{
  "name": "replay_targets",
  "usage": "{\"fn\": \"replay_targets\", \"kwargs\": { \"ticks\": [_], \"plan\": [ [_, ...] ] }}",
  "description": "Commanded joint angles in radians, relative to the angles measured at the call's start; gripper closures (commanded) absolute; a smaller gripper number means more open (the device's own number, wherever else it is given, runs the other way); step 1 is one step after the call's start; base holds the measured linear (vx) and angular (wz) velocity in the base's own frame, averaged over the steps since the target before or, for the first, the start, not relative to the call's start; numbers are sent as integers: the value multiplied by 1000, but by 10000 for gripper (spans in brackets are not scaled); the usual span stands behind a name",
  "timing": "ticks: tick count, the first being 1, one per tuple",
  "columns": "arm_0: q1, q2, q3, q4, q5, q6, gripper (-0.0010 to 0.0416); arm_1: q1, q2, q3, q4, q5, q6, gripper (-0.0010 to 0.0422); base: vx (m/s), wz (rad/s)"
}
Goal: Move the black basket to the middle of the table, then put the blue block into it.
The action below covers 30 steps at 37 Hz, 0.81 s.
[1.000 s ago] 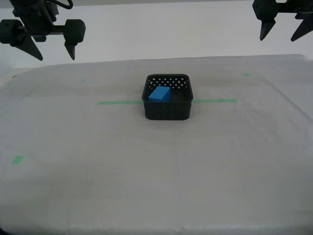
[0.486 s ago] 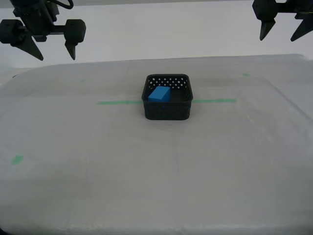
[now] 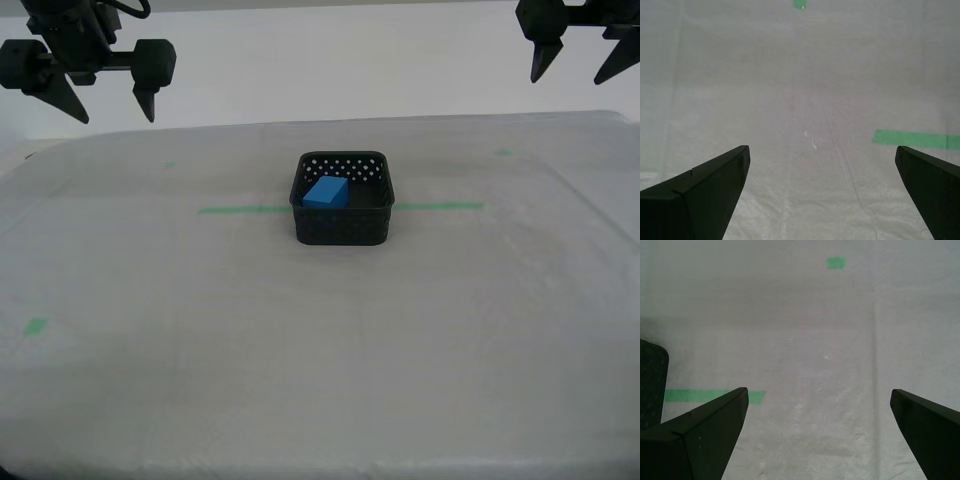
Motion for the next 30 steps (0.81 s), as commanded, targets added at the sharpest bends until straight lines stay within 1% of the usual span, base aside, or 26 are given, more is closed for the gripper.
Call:
{"fn": "replay_targets", "kwargs": {
  "ticks": [1,30],
  "plan": [
    [0,0,0,1,0,0,7,0,-1,0,2,-1,1,12,0,0],
    [0,0,0,1,0,-1,7,0,-1,0,8,-1,1,12,0,0]
  ]
}}
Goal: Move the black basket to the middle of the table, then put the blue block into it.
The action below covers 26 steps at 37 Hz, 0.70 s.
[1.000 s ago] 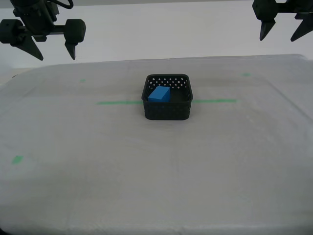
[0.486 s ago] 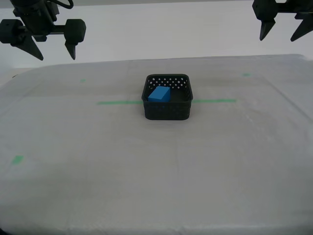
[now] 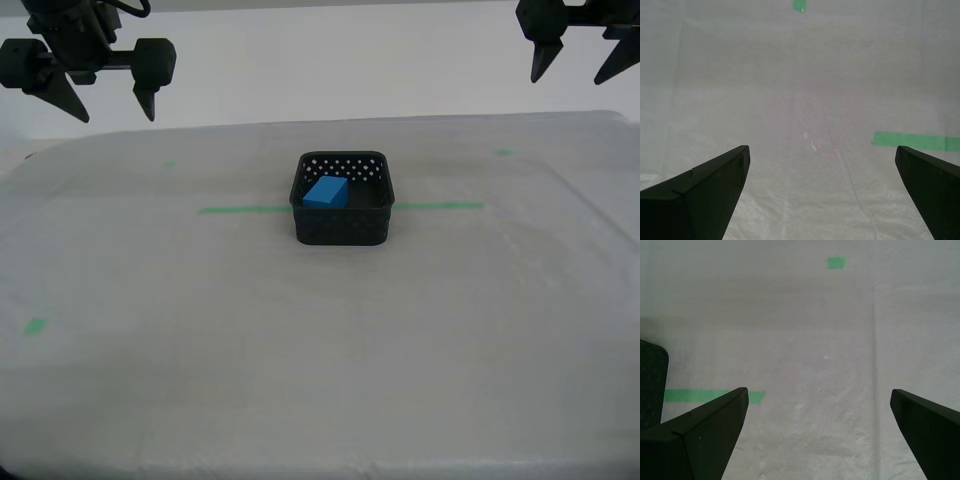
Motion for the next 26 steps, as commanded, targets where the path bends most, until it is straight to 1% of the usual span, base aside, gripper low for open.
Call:
{"fn": "replay_targets", "kwargs": {
  "ticks": [1,26],
  "plan": [
    [0,0,0,1,0,-1,7,0,-1,0,1,-1,1,12,0,0],
    [0,0,0,1,0,-1,7,0,-1,0,2,-1,1,12,0,0]
  ]
}}
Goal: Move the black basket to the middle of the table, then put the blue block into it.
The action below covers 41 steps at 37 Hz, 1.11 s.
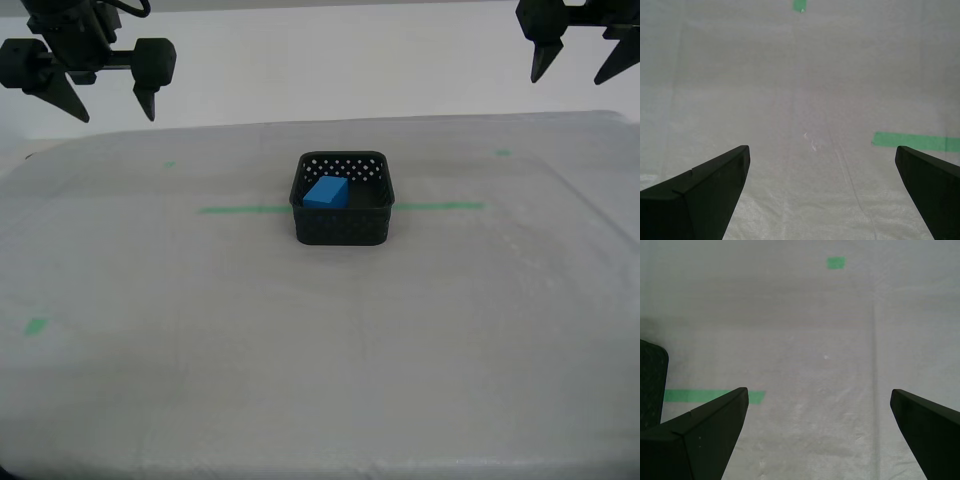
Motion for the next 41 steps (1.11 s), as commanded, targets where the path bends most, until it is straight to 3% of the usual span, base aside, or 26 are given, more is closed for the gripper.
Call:
{"fn": "replay_targets", "kwargs": {
  "ticks": [1,41],
  "plan": [
    [0,0,0,1,0,-1,7,0,-1,0,1,-1,1,12,0,0],
    [0,0,0,1,0,0,7,0,-1,0,7,-1,1,12,0,0]
  ]
}}
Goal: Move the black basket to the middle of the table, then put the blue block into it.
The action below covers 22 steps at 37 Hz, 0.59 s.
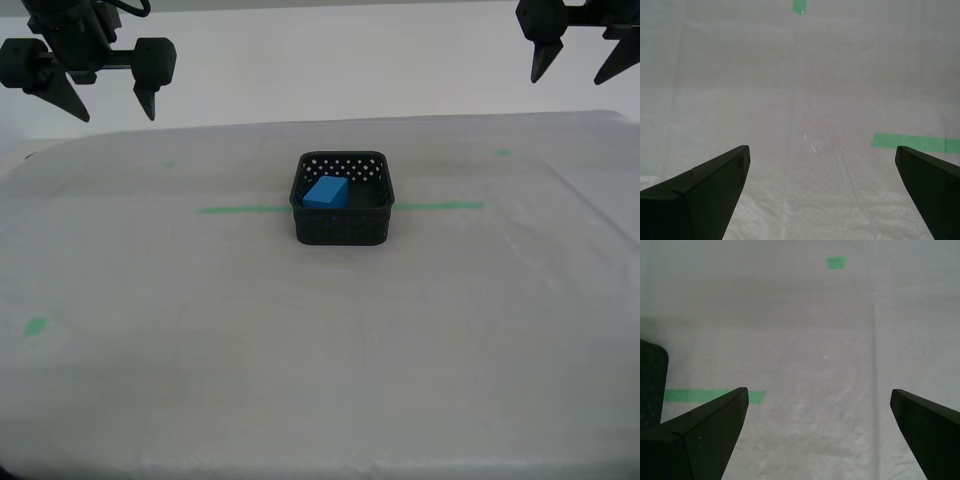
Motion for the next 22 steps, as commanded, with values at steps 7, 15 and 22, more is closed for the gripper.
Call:
{"fn": "replay_targets", "kwargs": {
  "ticks": [7,15,22],
  "plan": [
    [0,0,0,1,0,-1,7,0,-1,0,3,-1,1,12,0,0],
    [0,0,0,0,0,-1,7,0,-1,0,3,-1,1,12,0,0],
    [0,0,0,1,0,-1,7,0,-1,0,3,-1,1,12,0,0]
  ]
}}
